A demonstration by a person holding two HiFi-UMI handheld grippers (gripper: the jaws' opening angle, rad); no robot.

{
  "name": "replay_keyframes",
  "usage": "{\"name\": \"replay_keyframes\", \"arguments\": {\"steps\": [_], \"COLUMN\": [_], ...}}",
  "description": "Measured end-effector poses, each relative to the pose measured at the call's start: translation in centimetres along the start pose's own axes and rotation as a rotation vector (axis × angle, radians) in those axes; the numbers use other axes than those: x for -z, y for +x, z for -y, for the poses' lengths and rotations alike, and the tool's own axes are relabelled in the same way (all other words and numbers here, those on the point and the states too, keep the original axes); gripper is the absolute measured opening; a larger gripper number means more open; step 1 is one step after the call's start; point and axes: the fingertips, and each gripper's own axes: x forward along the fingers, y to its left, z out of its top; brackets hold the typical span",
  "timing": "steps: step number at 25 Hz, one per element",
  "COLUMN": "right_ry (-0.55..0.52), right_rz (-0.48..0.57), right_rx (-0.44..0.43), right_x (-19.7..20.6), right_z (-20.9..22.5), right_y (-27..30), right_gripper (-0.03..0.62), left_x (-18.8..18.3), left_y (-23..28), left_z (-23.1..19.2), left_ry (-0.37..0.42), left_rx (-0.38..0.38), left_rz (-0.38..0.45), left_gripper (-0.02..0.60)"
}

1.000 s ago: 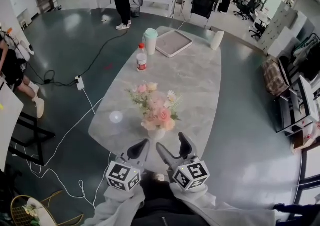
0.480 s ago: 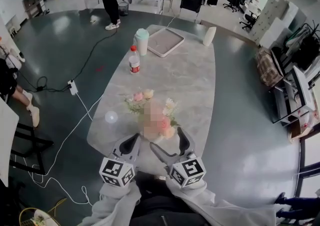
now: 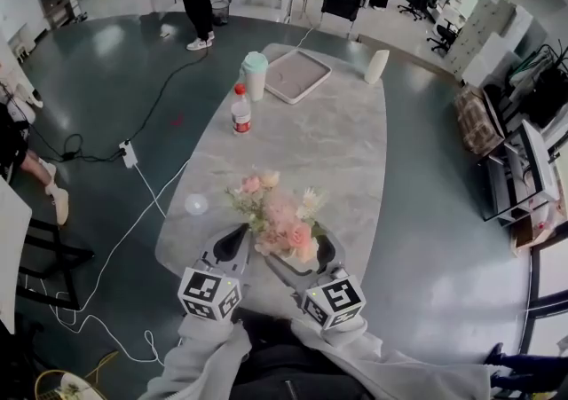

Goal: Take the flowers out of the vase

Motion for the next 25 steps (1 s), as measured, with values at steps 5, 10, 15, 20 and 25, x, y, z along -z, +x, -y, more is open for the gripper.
{"name": "replay_keyframes", "arguments": {"steps": [5,10,15,20,25], "right_ry": [-0.022,-0.038,-0.063,-0.079,-0.083], "right_rz": [0.006,0.016,0.014,0.02,0.025], "right_rx": [-0.032,-0.068,-0.062,-0.026,0.001], "right_x": [-0.4,-0.7,-1.2,-1.3,-1.5], "right_z": [-0.4,-0.7,-0.3,0.1,0.3], "right_y": [0.8,1.0,0.8,0.9,0.7], "right_gripper": [0.502,0.502,0.443,0.348,0.262], "left_x": [-0.6,-0.7,-0.9,-1.0,-1.2], "left_y": [1.1,1.8,2.2,2.4,2.3], "left_z": [-0.2,0.7,1.6,1.6,1.5], "left_ry": [0.01,0.021,0.026,0.031,0.035], "left_rx": [0.015,0.042,0.061,0.074,0.078], "left_rz": [0.008,0.009,0.007,0.006,0.007], "left_gripper": [0.003,0.003,0.003,0.003,0.003]}}
